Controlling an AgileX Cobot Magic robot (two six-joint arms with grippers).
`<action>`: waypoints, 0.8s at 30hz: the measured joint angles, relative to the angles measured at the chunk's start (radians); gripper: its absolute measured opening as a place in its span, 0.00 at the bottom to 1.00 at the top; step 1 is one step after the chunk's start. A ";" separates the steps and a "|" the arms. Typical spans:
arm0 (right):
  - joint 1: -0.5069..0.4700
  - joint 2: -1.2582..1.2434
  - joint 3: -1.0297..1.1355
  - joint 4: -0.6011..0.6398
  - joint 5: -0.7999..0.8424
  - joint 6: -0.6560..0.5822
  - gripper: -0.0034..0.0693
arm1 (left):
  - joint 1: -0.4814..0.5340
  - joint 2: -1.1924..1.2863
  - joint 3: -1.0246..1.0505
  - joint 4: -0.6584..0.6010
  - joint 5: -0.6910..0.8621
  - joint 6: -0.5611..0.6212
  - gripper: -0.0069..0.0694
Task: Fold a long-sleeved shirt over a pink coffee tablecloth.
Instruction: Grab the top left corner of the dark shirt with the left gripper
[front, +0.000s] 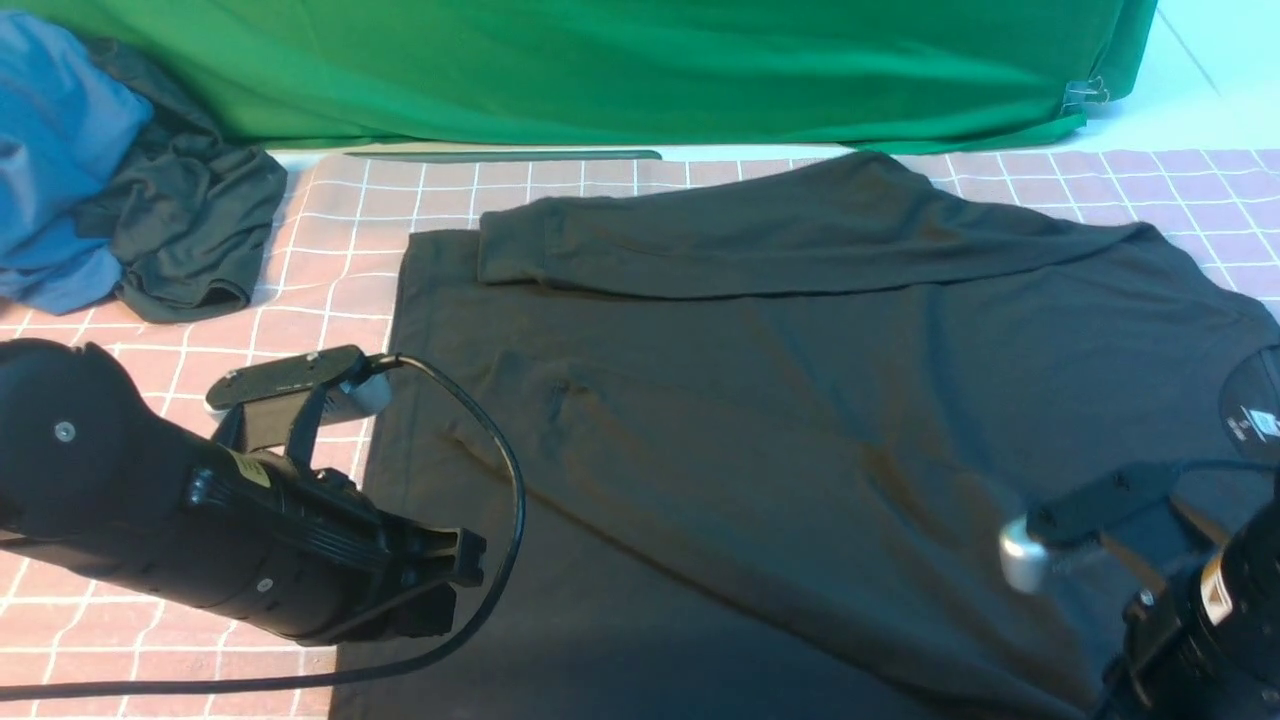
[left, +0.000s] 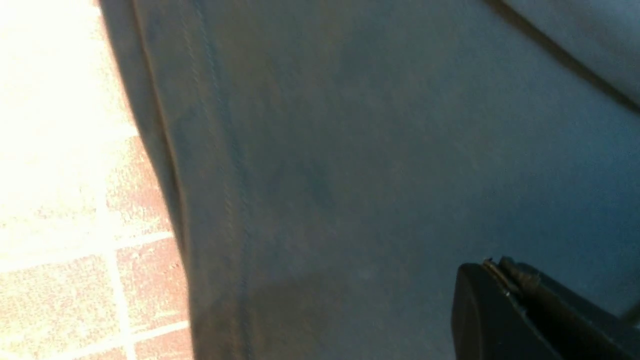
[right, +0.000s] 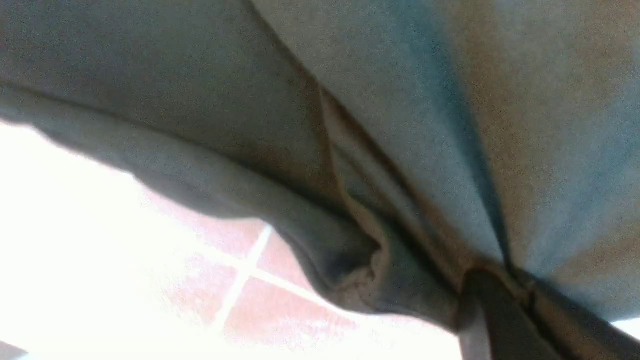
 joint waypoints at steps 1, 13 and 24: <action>0.000 0.000 0.012 0.000 -0.010 0.006 0.11 | 0.000 0.000 0.000 0.000 -0.003 0.000 0.11; 0.010 -0.004 -0.013 0.076 0.045 0.052 0.51 | 0.000 0.000 0.000 0.000 -0.013 0.000 0.11; 0.148 0.000 -0.012 0.107 -0.131 0.052 0.21 | 0.000 0.000 0.000 0.000 -0.013 -0.006 0.11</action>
